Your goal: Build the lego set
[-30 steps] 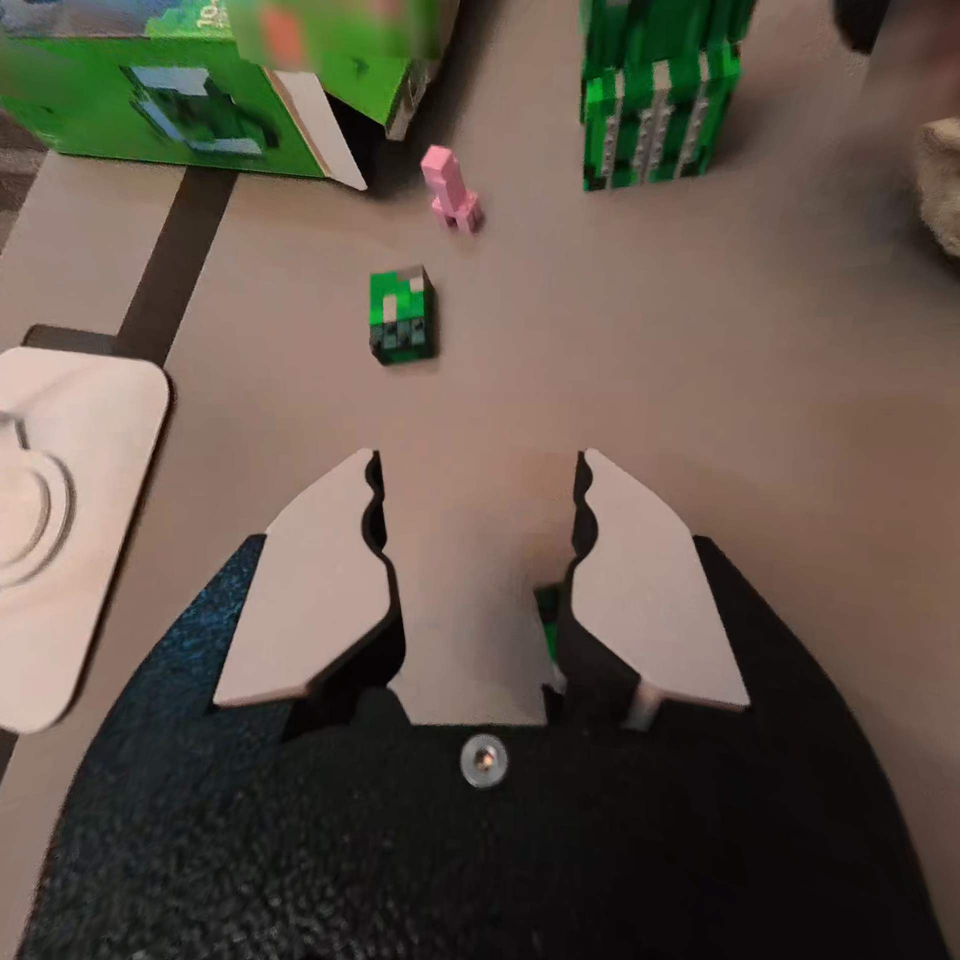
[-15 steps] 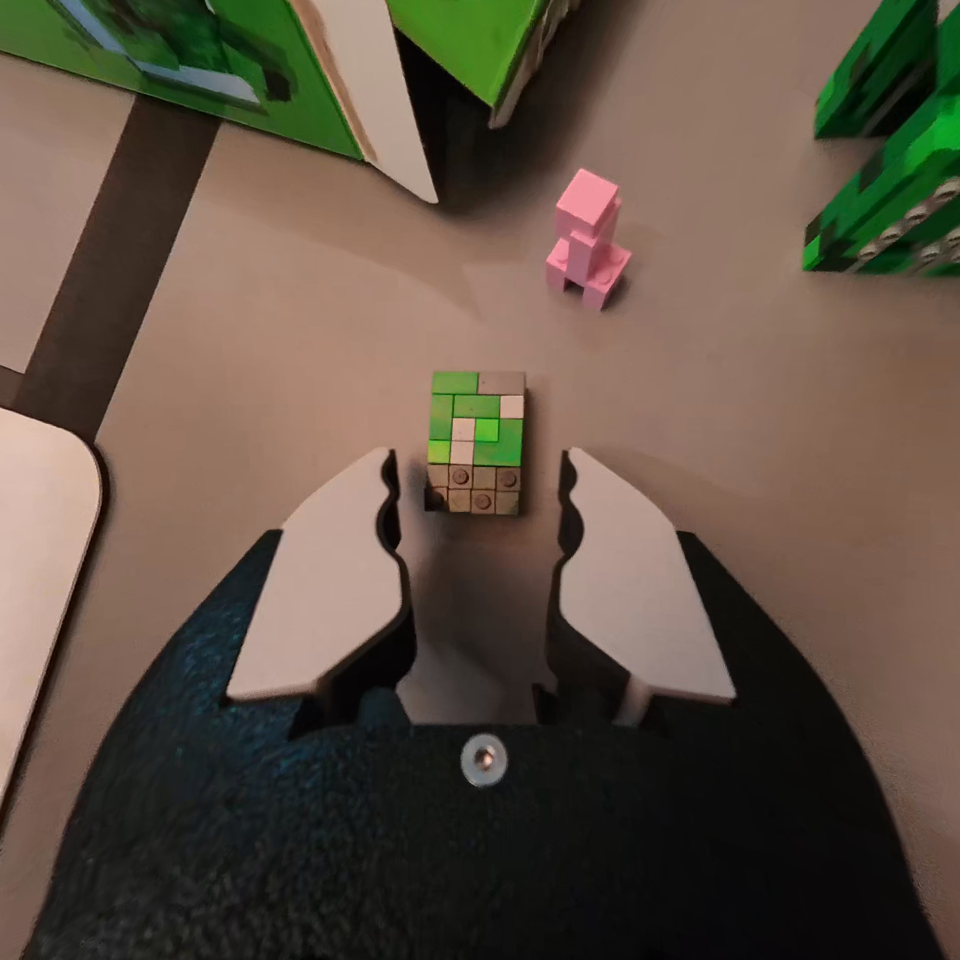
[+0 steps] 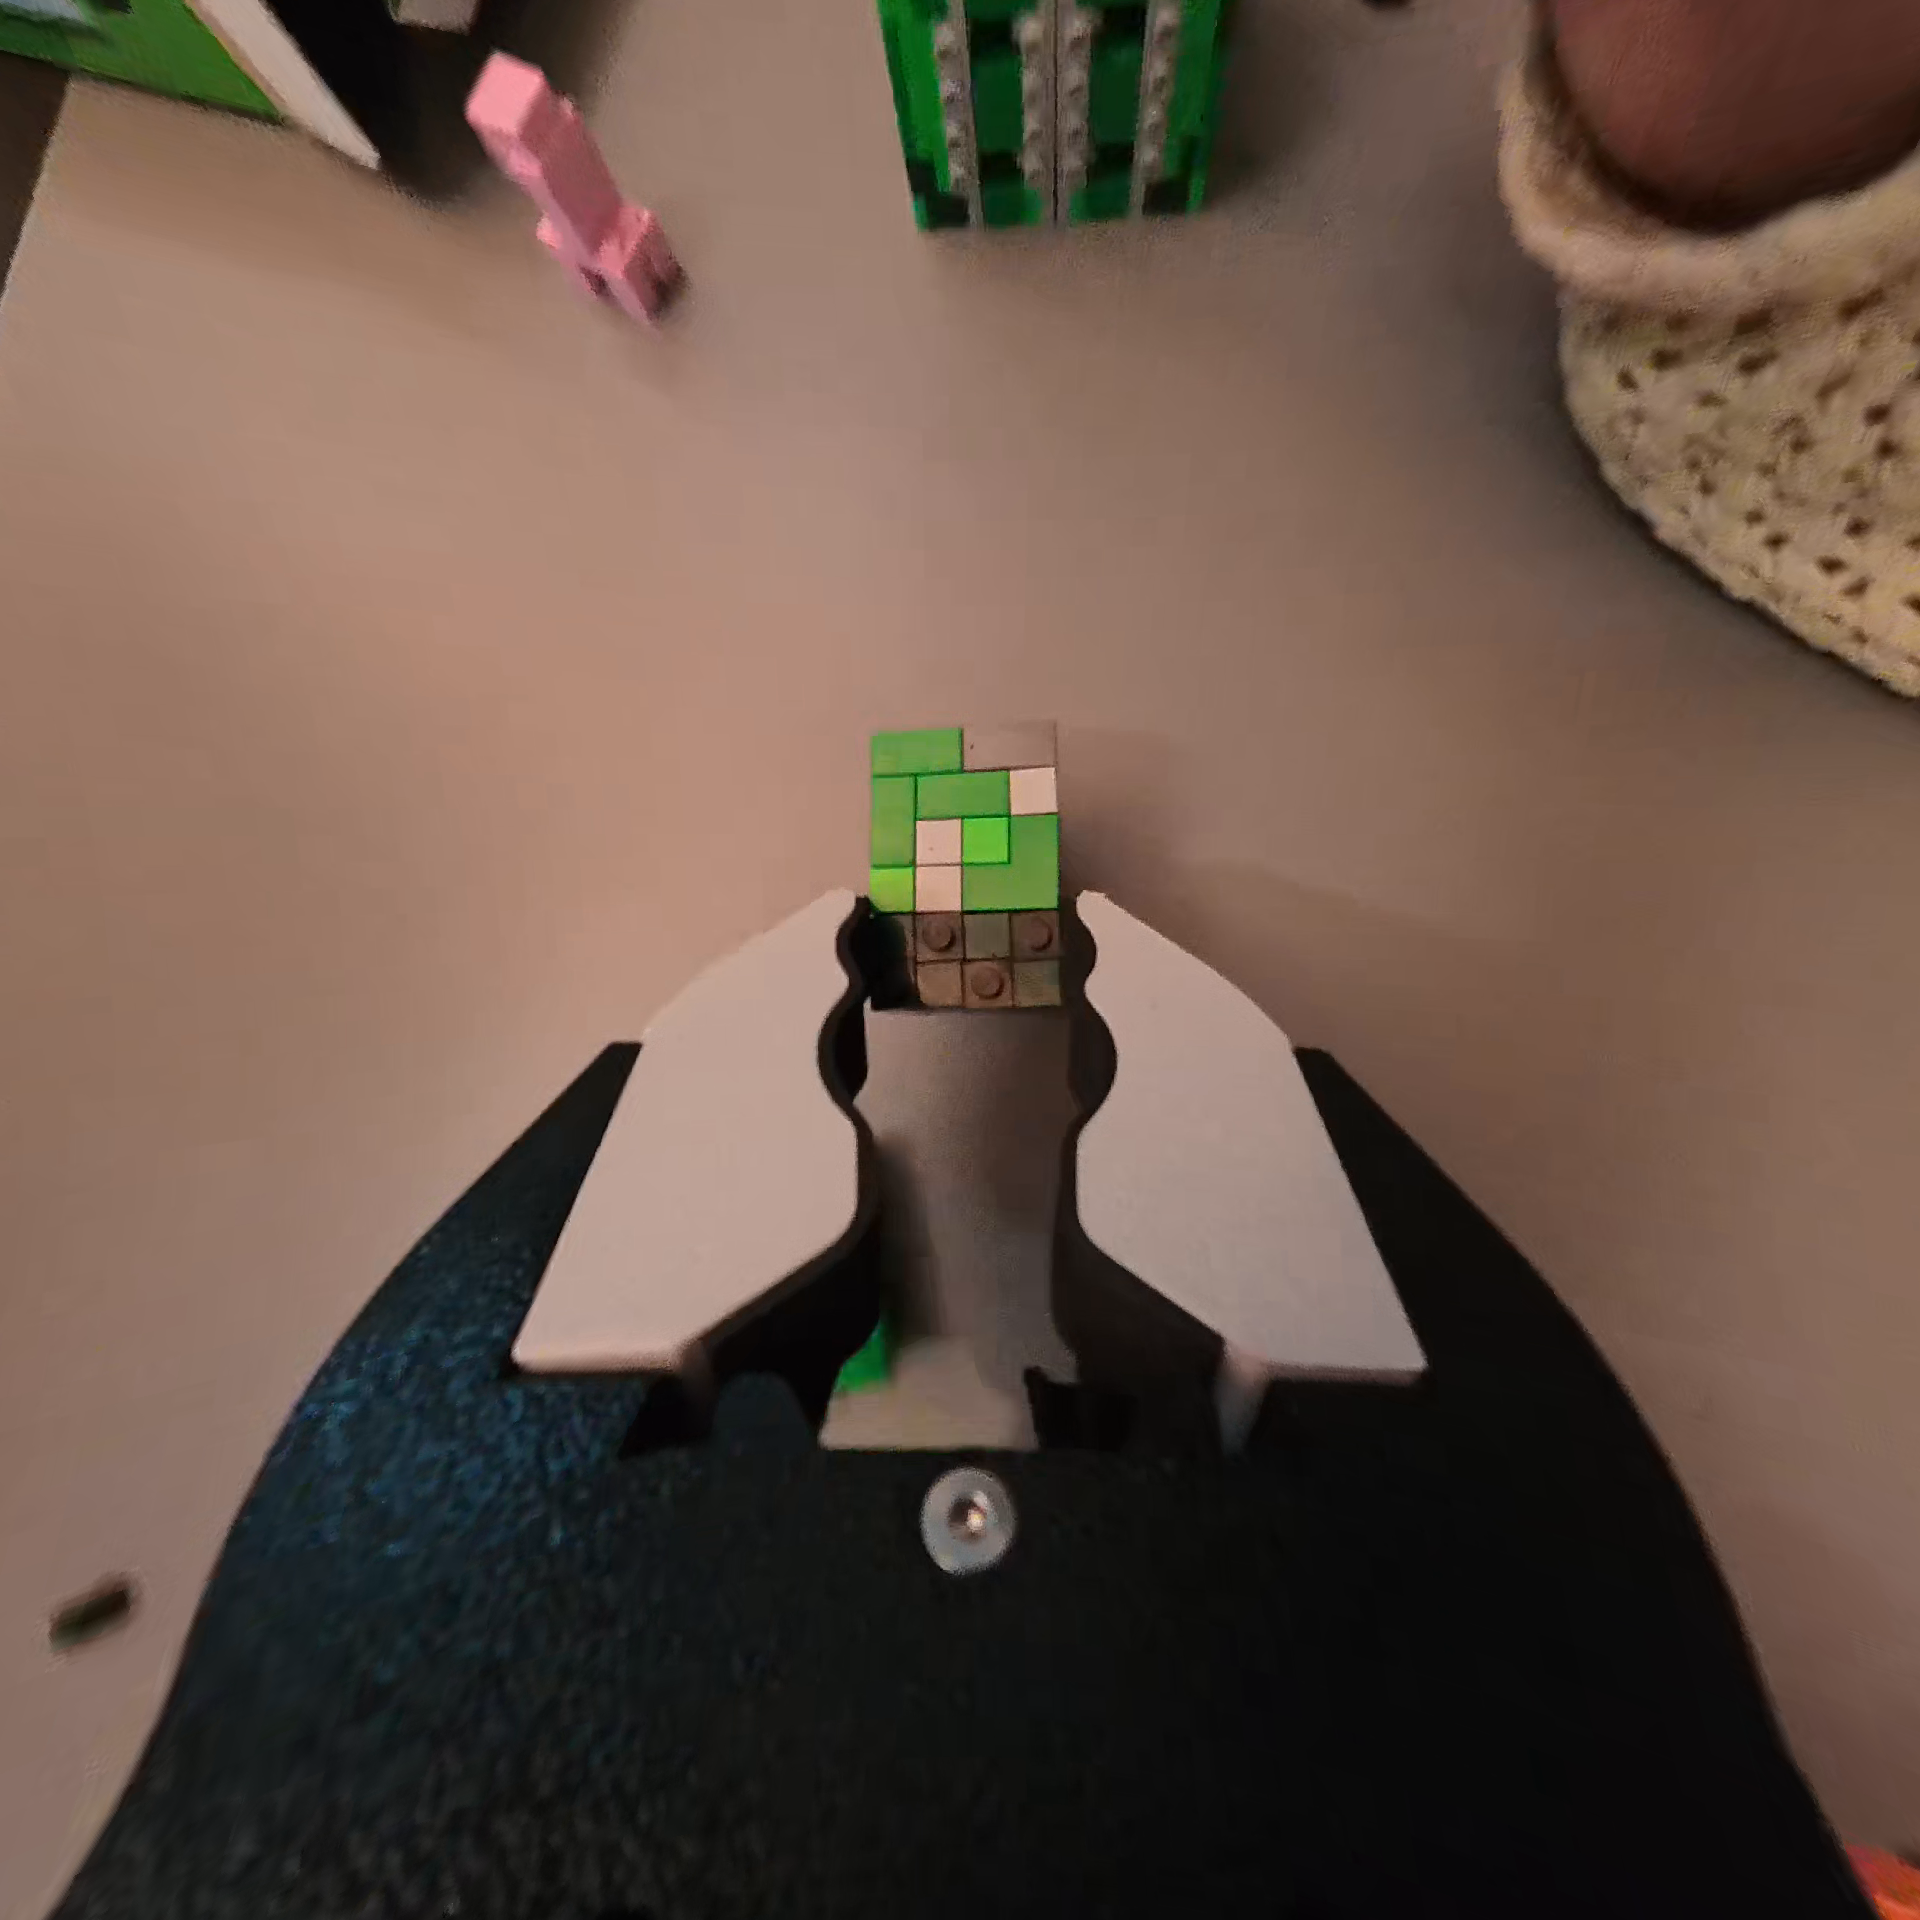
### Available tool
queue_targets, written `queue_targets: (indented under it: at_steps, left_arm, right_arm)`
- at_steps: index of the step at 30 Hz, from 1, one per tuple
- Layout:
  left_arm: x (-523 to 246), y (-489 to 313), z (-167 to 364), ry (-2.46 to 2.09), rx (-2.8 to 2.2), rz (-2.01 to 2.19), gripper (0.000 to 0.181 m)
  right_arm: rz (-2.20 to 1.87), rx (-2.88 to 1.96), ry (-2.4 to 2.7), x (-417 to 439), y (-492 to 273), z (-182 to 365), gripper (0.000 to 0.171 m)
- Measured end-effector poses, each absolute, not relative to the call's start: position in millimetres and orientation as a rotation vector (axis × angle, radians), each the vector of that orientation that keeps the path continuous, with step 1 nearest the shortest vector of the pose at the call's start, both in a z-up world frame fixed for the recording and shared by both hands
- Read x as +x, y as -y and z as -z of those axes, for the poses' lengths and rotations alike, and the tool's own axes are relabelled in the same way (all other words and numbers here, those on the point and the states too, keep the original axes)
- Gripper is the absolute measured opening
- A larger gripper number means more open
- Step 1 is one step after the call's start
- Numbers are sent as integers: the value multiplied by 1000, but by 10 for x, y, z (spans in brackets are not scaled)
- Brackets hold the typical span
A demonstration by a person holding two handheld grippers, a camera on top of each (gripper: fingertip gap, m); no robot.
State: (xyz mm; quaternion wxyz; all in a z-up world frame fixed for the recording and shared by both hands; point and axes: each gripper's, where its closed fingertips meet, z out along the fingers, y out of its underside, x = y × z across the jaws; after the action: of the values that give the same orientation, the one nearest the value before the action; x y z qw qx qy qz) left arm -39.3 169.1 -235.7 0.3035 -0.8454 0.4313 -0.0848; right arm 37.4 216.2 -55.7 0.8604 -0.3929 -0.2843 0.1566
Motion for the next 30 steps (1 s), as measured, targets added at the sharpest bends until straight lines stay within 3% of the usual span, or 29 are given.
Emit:
queue_targets:
  at_steps: [9, 15, 18, 22, 26, 30]
  left_arm:
    - [-579, -1062, 2610, -964, -2355, -23, 34]
    - [-560, -1011, 2457, -918, -2293, 105, 69]
    - [-1095, -1208, 1997, -637, -2155, -17, 64]
    - [-2357, -1424, 1533, -119, -1941, -241, 51]
    - [-3487, -1549, 1652, 174, -1822, -516, 46]
    - [-3877, -1694, 1812, 269, -1751, -584, 45]
  right_arm:
    - [-355, -820, 692, 102, -2042, 703, 20]
    - [-352, -858, 768, -72, -2041, 919, 21]
    - [-363, -872, 775, -103, -2050, 961, 21]
    - [-398, -923, 779, -178, -2104, 1112, 21]
    - [-312, -1053, 833, -268, -2302, 1430, 21]
    - [-294, -1026, 865, -291, -2262, 1458, 18]
